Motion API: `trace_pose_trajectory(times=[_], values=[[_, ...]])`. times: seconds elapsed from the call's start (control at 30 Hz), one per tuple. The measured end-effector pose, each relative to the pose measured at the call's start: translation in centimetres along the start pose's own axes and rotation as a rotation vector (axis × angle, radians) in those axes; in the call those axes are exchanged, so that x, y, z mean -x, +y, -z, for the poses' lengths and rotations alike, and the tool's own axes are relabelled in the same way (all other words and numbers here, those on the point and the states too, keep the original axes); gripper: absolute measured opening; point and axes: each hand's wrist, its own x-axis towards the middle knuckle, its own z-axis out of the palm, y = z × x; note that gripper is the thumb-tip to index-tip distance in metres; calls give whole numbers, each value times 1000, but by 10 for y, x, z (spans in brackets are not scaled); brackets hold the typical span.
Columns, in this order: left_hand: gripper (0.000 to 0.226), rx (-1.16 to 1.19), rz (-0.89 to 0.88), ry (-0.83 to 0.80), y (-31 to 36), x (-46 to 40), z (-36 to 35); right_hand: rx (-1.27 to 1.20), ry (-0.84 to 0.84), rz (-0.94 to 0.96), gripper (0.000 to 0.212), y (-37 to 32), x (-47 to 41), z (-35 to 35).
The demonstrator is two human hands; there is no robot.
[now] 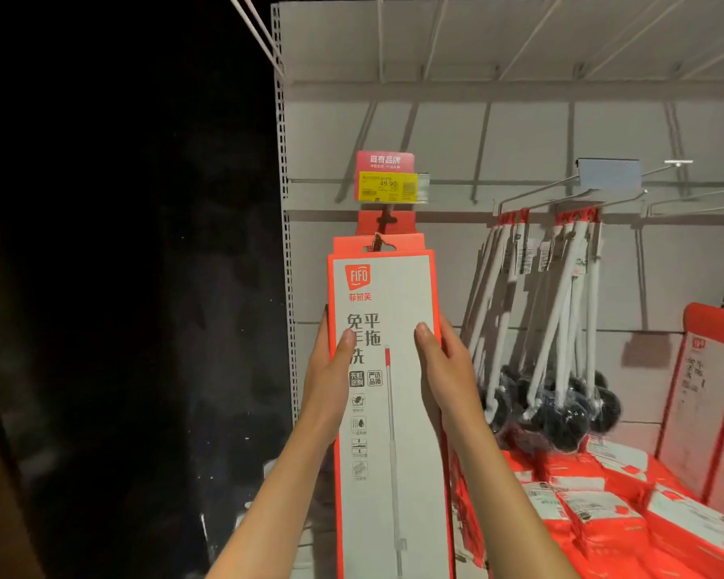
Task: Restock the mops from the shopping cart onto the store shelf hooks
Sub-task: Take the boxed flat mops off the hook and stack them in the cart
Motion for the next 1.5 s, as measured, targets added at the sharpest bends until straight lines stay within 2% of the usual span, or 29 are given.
trace_pose_trajectory(times=[0.27,0.57,0.77,1.5], values=[[31,-17,-36,-75,13,-30,9,13,81,98,40,-5,-17,-18],[45,-5,-131,-100,30,-52,1,-6,69,151,41,-16,-37,-12],[44,11,-175,-78,33,-61,-9,-1,55,173,41,-21,-48,-6],[38,9,-135,-45,30,-100,-17,-51,22,82,40,-18,-87,-9]])
